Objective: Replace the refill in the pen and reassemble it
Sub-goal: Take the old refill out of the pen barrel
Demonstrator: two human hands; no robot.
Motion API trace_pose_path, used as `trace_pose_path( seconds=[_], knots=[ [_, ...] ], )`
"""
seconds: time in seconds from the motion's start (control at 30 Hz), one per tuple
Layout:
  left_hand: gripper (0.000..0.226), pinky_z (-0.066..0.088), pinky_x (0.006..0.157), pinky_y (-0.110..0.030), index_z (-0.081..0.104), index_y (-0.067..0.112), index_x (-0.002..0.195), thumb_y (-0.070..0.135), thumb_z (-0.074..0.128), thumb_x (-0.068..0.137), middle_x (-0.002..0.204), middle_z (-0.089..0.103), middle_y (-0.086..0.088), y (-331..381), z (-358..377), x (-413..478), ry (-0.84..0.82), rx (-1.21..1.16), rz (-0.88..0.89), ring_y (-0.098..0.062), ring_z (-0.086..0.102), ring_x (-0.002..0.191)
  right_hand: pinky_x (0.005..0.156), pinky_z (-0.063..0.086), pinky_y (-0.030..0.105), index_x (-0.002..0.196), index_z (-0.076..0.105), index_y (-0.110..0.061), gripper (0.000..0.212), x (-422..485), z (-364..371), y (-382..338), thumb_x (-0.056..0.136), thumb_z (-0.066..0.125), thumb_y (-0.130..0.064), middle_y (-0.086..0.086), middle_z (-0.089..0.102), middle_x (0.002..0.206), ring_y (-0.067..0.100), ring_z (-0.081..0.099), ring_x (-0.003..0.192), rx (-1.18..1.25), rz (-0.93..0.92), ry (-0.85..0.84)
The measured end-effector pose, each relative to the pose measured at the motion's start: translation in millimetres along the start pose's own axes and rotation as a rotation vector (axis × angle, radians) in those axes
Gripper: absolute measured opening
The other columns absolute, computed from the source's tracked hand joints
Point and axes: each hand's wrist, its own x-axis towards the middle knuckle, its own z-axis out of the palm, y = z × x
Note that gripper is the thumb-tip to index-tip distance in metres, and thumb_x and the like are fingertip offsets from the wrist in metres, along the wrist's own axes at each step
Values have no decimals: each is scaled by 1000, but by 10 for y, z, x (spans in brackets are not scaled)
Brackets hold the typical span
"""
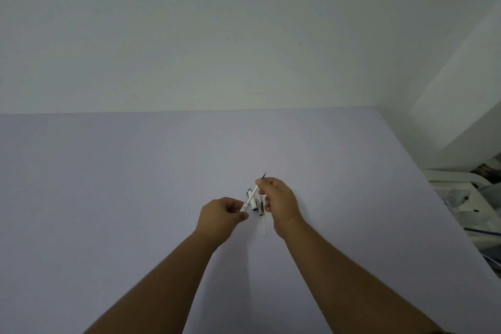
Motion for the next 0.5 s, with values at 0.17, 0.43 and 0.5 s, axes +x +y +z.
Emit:
trace_pose_path(
  seconds=[0.17,0.43,0.5],
  knots=[
    [20,43,58,-15,65,36,70,20,75,75,75,68,12,36,12,14,6,-23,18,-3,61,70,55,46,22,67,67,-17,11,11,-34,-16,78,65,-17,14,69,82,13,57,67,-197,-43,-139],
    [16,40,37,-5,66,32,75,18,73,76,71,62,5,-14,12,56,-2,-52,21,-8,56,62,58,41,16,70,69,-24,14,155,-154,65,83,65,-25,-13,65,67,3,55,62,-229,-23,-14],
    [20,44,42,-10,64,37,81,19,72,77,74,62,6,-34,-5,71,-6,-61,23,-8,58,66,63,43,21,79,67,-19,9,222,-195,131,85,60,-21,-7,65,78,12,58,75,-548,-69,20]
  ],
)
